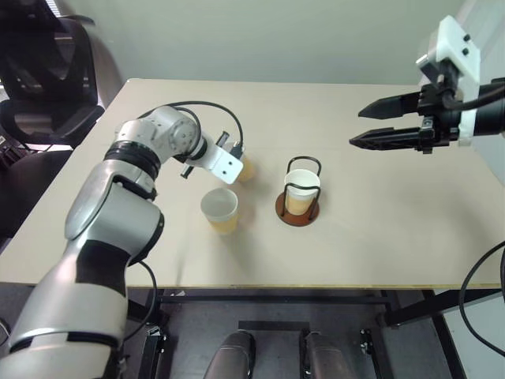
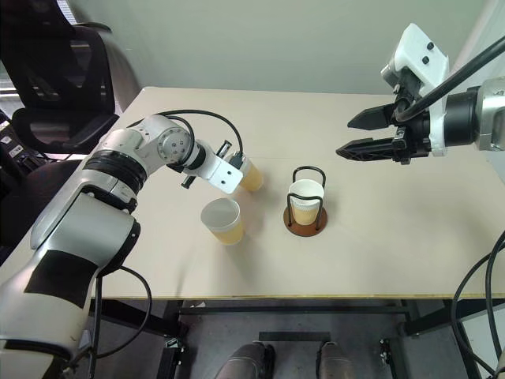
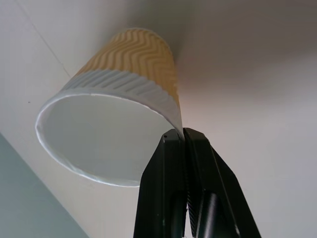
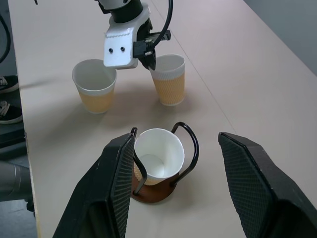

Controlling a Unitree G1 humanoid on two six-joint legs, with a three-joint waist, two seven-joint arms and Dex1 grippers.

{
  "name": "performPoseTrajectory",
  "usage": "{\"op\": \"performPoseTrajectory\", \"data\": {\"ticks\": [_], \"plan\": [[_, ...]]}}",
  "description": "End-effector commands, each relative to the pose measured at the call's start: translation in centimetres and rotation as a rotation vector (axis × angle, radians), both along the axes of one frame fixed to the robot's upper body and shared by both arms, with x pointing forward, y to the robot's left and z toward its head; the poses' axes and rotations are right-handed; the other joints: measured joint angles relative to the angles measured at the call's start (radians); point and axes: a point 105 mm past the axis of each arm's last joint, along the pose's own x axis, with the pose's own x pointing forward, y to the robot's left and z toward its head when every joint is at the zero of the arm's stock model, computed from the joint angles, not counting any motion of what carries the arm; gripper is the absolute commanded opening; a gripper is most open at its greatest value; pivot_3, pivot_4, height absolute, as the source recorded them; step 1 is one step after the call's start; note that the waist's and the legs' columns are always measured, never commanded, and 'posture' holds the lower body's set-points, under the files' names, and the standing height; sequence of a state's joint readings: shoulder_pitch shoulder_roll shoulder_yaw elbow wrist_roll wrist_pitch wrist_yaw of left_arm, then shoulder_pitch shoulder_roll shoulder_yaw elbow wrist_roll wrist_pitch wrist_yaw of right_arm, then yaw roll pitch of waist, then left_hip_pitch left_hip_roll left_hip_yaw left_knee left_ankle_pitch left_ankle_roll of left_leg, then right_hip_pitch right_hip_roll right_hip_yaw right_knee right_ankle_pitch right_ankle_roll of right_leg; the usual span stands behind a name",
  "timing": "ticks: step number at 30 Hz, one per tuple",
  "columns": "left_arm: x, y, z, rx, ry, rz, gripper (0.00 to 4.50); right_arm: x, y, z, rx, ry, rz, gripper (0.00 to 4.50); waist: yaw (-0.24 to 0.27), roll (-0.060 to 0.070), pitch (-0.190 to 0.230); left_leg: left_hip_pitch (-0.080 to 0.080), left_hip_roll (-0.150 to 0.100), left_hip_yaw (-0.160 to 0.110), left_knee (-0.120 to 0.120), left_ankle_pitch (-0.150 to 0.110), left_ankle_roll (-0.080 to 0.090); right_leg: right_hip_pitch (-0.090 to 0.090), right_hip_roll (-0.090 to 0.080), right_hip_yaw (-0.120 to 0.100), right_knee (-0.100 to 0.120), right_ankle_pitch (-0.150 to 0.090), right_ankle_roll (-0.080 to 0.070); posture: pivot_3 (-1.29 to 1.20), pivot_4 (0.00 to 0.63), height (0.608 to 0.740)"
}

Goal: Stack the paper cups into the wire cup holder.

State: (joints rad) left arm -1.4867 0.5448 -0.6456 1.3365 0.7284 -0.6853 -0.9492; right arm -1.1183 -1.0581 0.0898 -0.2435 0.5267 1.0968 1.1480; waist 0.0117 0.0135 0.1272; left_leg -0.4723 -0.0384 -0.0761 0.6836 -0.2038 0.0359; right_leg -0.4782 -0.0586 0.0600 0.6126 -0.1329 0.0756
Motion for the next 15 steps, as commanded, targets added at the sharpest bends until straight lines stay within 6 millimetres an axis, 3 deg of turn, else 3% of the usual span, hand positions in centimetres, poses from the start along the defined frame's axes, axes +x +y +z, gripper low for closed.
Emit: {"op": "performPoseTrajectory", "data": {"ticks": [1,8,15], "plan": [[0.1,0.4,3.1,-0.055,-0.030,0.042,0.11,-0.7,-0.6,0.9,0.000,-0.041,-0.001,2.70,-0.001,0.000,0.000,-0.001,0.000,-0.001,0.001,0.000,0.000,0.001,0.001,-0.001,0.000,0.000,0.000,0.00,0.150,0.740],[-0.9,-1.2,7.8,-0.203,0.033,0.077,0.11,-0.4,-3.4,-2.0,-0.113,0.023,-0.032,2.70,0.008,-0.001,0.000,-0.003,-0.001,-0.001,-0.001,0.000,0.001,-0.001,0.000,-0.003,-0.002,-0.001,0.000,0.00,0.150,0.740],[-2.7,-4.7,11.2,-0.315,0.125,-0.017,0.11,0.0,-5.0,-2.3,-0.098,-0.011,0.017,2.70,0.004,0.000,0.000,-0.004,0.000,0.001,0.001,-0.002,0.003,0.000,-0.001,-0.001,-0.002,-0.001,0.002,0.00,0.150,0.740]]}}
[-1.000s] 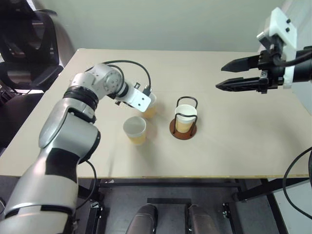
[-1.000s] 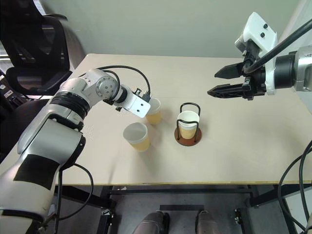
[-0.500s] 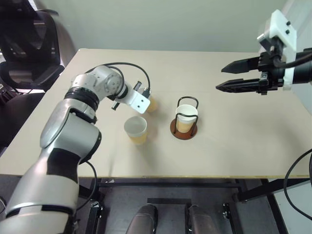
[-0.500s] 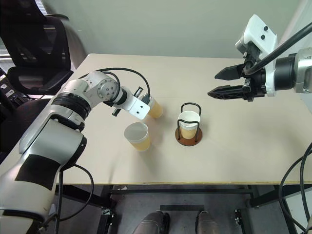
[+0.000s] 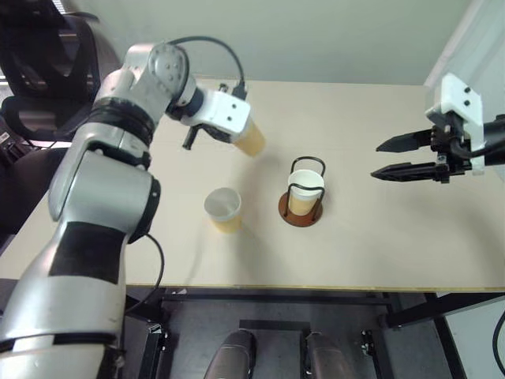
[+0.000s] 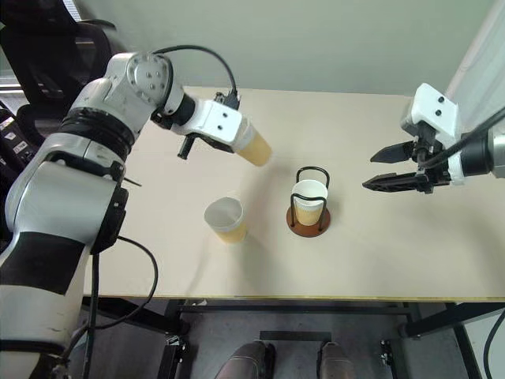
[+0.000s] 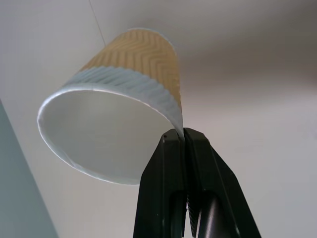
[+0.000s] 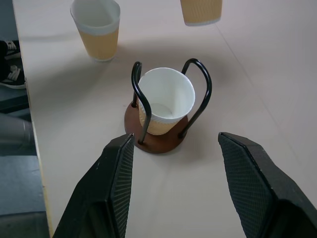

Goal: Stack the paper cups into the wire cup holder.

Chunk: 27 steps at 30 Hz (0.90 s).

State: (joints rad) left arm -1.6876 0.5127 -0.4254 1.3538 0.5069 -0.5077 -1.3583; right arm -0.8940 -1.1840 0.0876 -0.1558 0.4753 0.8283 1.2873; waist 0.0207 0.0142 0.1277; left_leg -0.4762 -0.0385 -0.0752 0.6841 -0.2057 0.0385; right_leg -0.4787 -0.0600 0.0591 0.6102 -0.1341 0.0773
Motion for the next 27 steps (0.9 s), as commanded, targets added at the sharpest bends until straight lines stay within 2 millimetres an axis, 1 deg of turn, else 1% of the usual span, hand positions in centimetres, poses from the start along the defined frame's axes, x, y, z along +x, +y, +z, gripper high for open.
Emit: {"op": "performPoseTrajectory", "data": {"ticks": [1,3,4,5,7,9,10,11,13,14,15,16,22,23,25,27], "plan": [[-1.2,-1.9,3.2,-0.076,-0.002,-0.070,0.11,-0.3,-1.0,1.8,0.014,-0.093,0.024,2.70,-0.005,0.000,0.000,0.001,-0.001,0.002,-0.001,0.000,0.000,0.000,0.004,-0.003,0.000,0.000,0.000,0.00,0.150,0.740],[-1.8,-2.8,3.8,-0.098,0.024,-0.105,0.11,-0.1,-1.4,2.0,0.033,-0.089,0.027,2.70,-0.008,0.000,0.000,0.001,0.000,0.002,0.000,0.000,0.001,0.000,0.002,0.000,0.000,0.000,0.001,0.00,0.150,0.740],[-2.1,-3.2,4.0,-0.104,0.042,-0.123,0.11,-0.1,-1.6,2.1,0.048,-0.090,0.028,2.70,-0.005,0.000,0.000,0.001,-0.001,0.004,-0.001,0.000,0.002,0.000,0.005,-0.003,0.001,0.000,0.001,0.00,0.150,0.740],[-2.4,-3.6,4.2,-0.108,0.060,-0.142,0.11,-0.2,-1.8,2.3,0.061,-0.087,0.032,2.70,-0.008,0.000,0.000,0.000,0.001,0.002,0.001,-0.001,0.002,0.000,0.000,0.001,0.000,0.000,0.002,0.00,0.150,0.740],[-3.0,-4.2,4.7,-0.110,0.088,-0.175,0.11,-0.3,-2.1,2.4,0.079,-0.069,0.030,2.70,-0.009,0.000,0.000,0.001,-0.001,0.005,0.000,-0.001,0.003,0.000,0.005,-0.003,0.000,0.000,0.002,0.00,0.150,0.740],[-3.3,-4.7,5.0,-0.094,0.087,-0.193,0.11,-0.4,-2.3,2.5,0.080,-0.062,0.028,2.70,-0.011,0.000,0.000,0.001,0.001,0.002,0.001,-0.002,0.004,0.001,-0.001,0.002,-0.001,0.000,0.003,0.00,0.150,0.740],[-3.4,-4.9,5.3,-0.090,0.084,-0.198,0.11,-0.5,-2.4,2.5,0.079,-0.055,0.023,2.70,-0.009,0.000,0.000,0.002,-0.001,0.005,0.000,-0.002,0.004,0.001,0.003,-0.003,0.000,-0.001,0.003,0.00,0.150,0.740],[-3.5,-5.1,5.5,-0.084,0.079,-0.202,0.11,-0.5,-2.5,2.5,0.079,-0.051,0.020,2.70,-0.010,0.000,0.000,0.002,0.000,0.004,0.001,-0.002,0.004,0.002,0.000,0.003,0.000,-0.001,0.003,0.00,0.150,0.740],[-3.7,-5.4,6.0,-0.060,0.059,-0.215,0.11,-0.6,-2.8,2.6,0.079,-0.047,0.012,2.70,-0.009,0.001,0.000,0.002,0.000,0.005,0.001,-0.002,0.005,0.001,0.002,0.000,0.000,-0.001,0.004,0.00,0.150,0.740],[-3.8,-5.6,6.2,-0.047,0.050,-0.219,0.11,-0.7,-2.9,2.6,0.081,-0.040,0.006,2.70,-0.009,0.001,0.000,0.001,0.001,0.003,0.002,-0.002,0.005,0.002,-0.001,0.003,-0.001,-0.001,0.004,0.00,0.150,0.740],[-3.9,-5.7,6.4,-0.031,0.041,-0.223,0.11,-0.8,-3.0,2.7,0.080,-0.034,0.002,2.70,-0.009,0.001,0.000,0.001,0.000,0.004,0.001,-0.002,0.005,0.002,0.002,-0.001,0.000,-0.001,0.003,0.00,0.150,0.740],[-4.0,-5.9,6.6,-0.017,0.033,-0.227,0.11,-1.0,-3.2,2.7,0.078,-0.025,-0.002,2.70,-0.007,0.001,0.000,0.001,0.000,0.004,0.002,-0.003,0.005,0.002,0.000,0.001,-0.001,-0.001,0.003,0.00,0.150,0.740],[-4.5,-7.3,7.1,0.043,0.004,-0.273,0.11,-1.7,-3.8,2.6,0.066,0.006,-0.022,2.70,-0.007,0.000,0.000,0.000,0.000,0.002,0.002,-0.003,0.005,0.003,-0.002,0.002,-0.001,-0.003,0.005,0.00,0.150,0.740],[-4.6,-7.4,7.1,0.048,0.004,-0.278,0.11,-1.7,-3.9,2.6,0.066,0.008,-0.024,2.70,-0.008,0.001,0.000,0.001,-0.001,0.004,0.002,-0.004,0.005,0.002,0.001,-0.002,-0.001,-0.003,0.005,0.00,0.150,0.740],[-4.7,-7.9,6.7,0.062,0.012,-0.296,0.11,-1.8,-3.9,2.5,0.065,0.012,-0.026,2.70,-0.007,0.001,0.000,0.000,0.000,0.003,0.003,-0.004,0.006,0.003,-0.003,0.002,-0.001,-0.003,0.006,0.00,0.150,0.740],[-4.8,-8.4,6.5,0.067,0.020,-0.314,0.11,-1.9,-3.8,2.5,0.062,0.018,-0.028,2.70,-0.006,0.001,0.000,0.001,-0.001,0.005,0.003,-0.004,0.006,0.003,-0.002,0.002,-0.001,-0.003,0.006,0.00,0.150,0.740]]}}
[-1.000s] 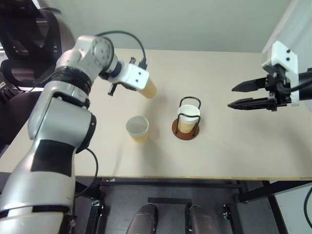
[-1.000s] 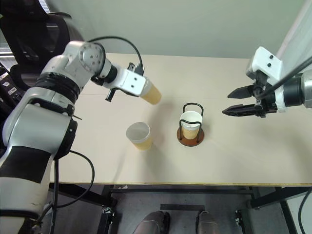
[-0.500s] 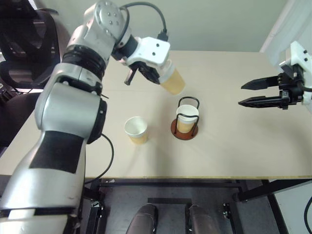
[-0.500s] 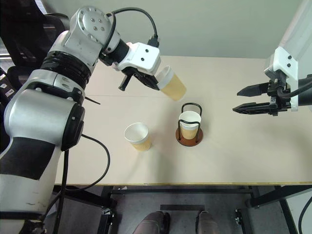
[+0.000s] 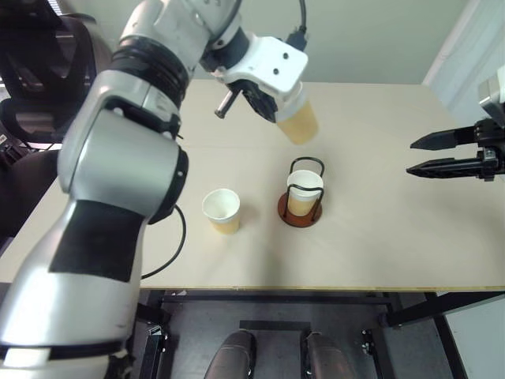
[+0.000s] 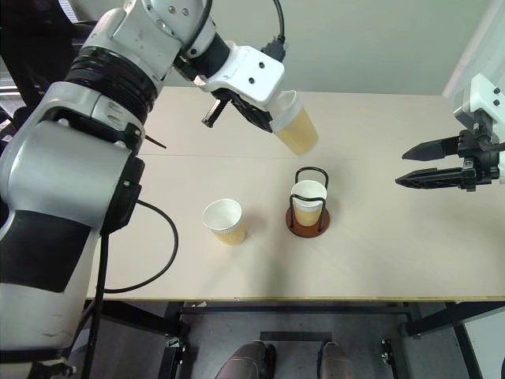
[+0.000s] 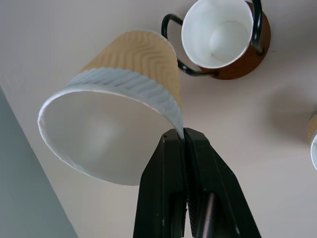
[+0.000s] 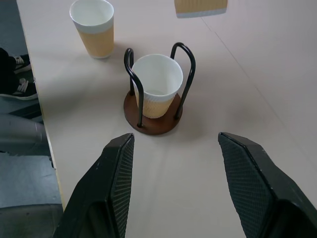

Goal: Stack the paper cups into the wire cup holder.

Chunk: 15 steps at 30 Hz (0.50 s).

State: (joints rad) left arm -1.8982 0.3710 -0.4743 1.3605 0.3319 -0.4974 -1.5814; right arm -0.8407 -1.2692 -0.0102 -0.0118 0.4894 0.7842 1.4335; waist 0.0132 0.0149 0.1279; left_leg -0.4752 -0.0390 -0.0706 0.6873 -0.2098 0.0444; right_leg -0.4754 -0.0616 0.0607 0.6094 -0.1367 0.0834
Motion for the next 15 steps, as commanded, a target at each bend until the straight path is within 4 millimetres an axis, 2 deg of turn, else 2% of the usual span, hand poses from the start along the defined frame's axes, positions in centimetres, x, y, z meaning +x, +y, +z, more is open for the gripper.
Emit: {"op": "performPoseTrajectory", "data": {"ticks": [1,15], "plan": [[-0.9,-1.1,1.0,0.014,-0.010,-0.059,0.11,-0.9,0.0,1.4,-0.005,-0.046,0.010,2.70,0.000,0.000,0.000,0.000,0.000,0.000,0.001,0.000,0.000,0.000,0.000,0.000,0.000,0.000,0.001,0.00,0.150,0.740],[-1.4,-2.0,-1.0,0.110,0.006,-0.148,0.11,-1.4,0.0,1.3,-0.017,-0.030,0.003,2.70,0.008,0.002,0.000,0.000,0.000,-0.003,0.012,-0.005,0.003,0.007,0.001,-0.001,0.000,0.000,0.002,0.00,0.150,0.740]]}}
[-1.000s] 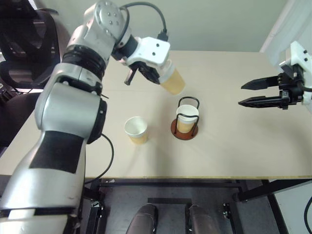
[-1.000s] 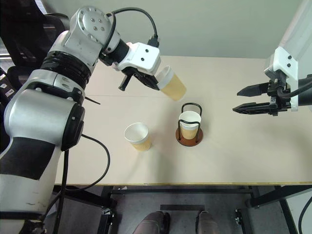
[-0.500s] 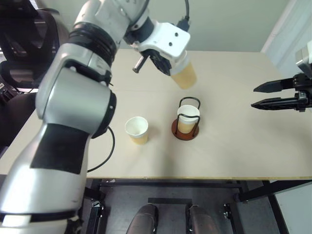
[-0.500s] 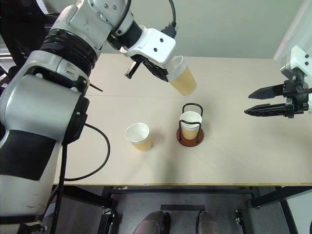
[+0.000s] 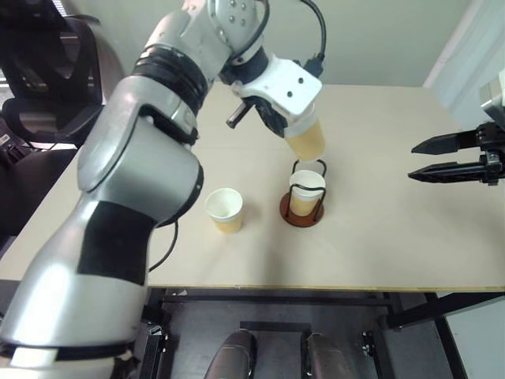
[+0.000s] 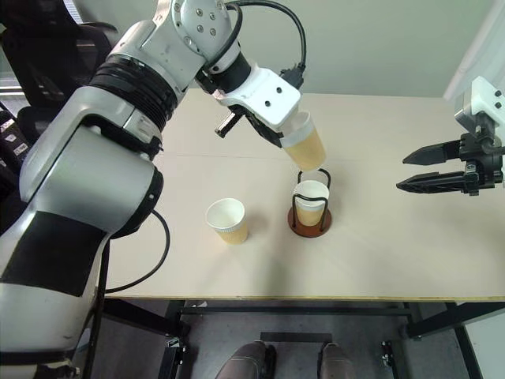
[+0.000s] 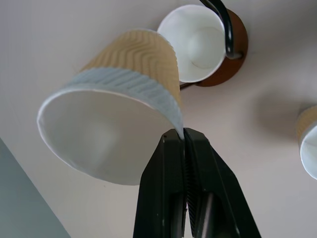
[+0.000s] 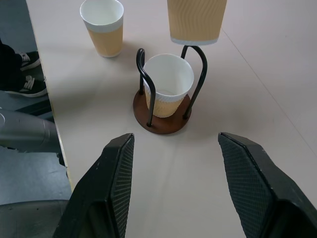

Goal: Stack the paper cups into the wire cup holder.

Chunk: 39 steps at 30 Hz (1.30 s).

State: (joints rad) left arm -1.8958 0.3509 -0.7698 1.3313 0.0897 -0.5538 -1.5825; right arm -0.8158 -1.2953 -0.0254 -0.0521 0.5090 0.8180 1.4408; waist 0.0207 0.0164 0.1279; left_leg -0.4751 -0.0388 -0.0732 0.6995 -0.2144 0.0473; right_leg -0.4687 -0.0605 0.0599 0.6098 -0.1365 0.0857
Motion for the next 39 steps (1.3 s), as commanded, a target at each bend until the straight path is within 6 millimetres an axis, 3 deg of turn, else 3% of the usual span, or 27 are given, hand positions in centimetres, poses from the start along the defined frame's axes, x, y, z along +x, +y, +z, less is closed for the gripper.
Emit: {"op": "performPoseTrajectory", "data": {"ticks": [1,13,39], "plan": [[-0.9,-0.5,0.6,0.008,0.009,-0.058,0.11,-0.8,0.0,1.5,-0.005,-0.054,0.002,2.70,0.001,0.000,0.000,0.000,0.000,0.000,0.000,0.000,0.000,0.000,-0.001,0.001,0.000,0.000,0.000,0.00,0.150,0.740],[-1.8,0.1,-0.9,0.089,0.068,-0.102,0.11,-0.8,0.1,1.4,-0.003,-0.060,0.001,2.70,0.004,0.001,0.000,0.003,0.000,0.001,0.001,-0.001,0.000,0.003,0.000,-0.002,0.000,0.001,0.002,0.00,0.150,0.740],[-1.0,-0.5,-2.1,0.176,0.006,-0.144,0.11,-0.8,0.1,1.0,0.002,-0.074,-0.007,2.70,0.005,0.001,0.000,0.003,-0.002,0.001,0.001,-0.004,0.002,0.006,-0.003,-0.001,-0.002,-0.004,0.006,0.00,0.150,0.740]]}}
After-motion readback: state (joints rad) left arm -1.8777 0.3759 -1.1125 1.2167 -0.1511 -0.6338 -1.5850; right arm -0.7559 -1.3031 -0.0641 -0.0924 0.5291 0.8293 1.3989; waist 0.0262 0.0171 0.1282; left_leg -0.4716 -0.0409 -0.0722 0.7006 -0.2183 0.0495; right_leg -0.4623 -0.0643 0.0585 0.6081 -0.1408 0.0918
